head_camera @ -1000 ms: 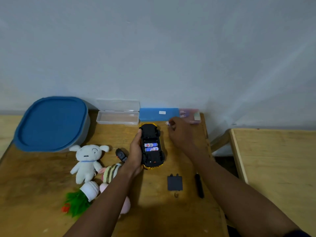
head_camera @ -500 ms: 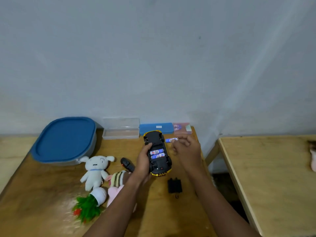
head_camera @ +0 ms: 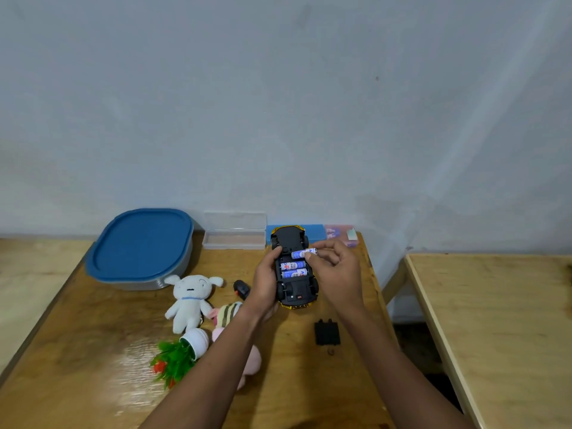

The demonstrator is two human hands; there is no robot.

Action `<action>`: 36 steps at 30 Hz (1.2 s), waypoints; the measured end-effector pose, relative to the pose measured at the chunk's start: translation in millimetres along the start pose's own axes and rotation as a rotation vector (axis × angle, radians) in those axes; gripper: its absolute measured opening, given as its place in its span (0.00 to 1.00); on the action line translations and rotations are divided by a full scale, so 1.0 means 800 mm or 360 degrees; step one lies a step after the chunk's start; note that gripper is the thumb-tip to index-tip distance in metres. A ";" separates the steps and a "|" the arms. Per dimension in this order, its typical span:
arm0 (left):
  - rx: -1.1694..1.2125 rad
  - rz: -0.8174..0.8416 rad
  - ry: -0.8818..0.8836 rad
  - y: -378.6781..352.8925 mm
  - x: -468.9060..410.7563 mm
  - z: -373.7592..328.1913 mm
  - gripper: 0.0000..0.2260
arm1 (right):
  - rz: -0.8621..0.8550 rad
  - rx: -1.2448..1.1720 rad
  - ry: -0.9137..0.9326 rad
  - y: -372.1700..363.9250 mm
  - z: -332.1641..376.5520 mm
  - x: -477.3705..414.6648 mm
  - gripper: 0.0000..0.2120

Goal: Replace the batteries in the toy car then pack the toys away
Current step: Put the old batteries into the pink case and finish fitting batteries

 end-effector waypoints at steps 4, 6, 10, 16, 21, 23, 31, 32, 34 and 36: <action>0.0007 0.0015 0.0005 0.000 0.003 -0.003 0.20 | 0.0039 -0.0020 -0.0014 -0.006 0.004 0.002 0.07; 0.0020 0.0016 0.0014 0.000 0.004 -0.002 0.21 | 0.0045 -0.0031 -0.0025 -0.008 0.005 0.002 0.07; 0.0018 0.0048 -0.0007 0.000 0.004 -0.005 0.20 | 0.0051 -0.0035 -0.0032 -0.011 0.009 0.002 0.07; 0.0022 0.0086 0.0010 0.002 0.004 -0.007 0.20 | 0.0055 -0.0030 -0.0043 -0.015 0.011 0.004 0.07; 0.0038 0.0079 0.0031 0.001 0.005 -0.010 0.19 | 0.0048 -0.0003 -0.0051 -0.020 0.009 0.006 0.07; 0.0056 0.0080 0.0033 0.001 0.006 -0.009 0.19 | 0.0025 0.0076 -0.0001 -0.020 0.011 0.007 0.07; 0.0052 0.0076 0.0017 -0.001 0.007 -0.010 0.19 | 0.0016 0.0209 0.0131 -0.024 0.018 0.009 0.07; 0.0044 0.0078 0.0014 -0.001 0.007 -0.010 0.19 | 0.0008 0.0225 0.0151 -0.023 0.018 0.009 0.07; 0.0038 0.0085 0.0017 -0.001 0.008 -0.009 0.19 | -0.0017 0.0266 0.0206 -0.023 0.019 0.009 0.07; 0.0022 0.0081 0.0018 -0.001 0.009 -0.009 0.19 | -0.0055 0.0299 0.0257 -0.022 0.019 0.009 0.07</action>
Point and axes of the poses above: each hand's wrist, its own x-axis away from the middle knuckle, its own y-axis out of the back of the hand, z = x × y, the point moved 5 cm from there along -x, towards the middle knuckle, and after that the axes turned 7 degrees about x, right-handed, at the moved point
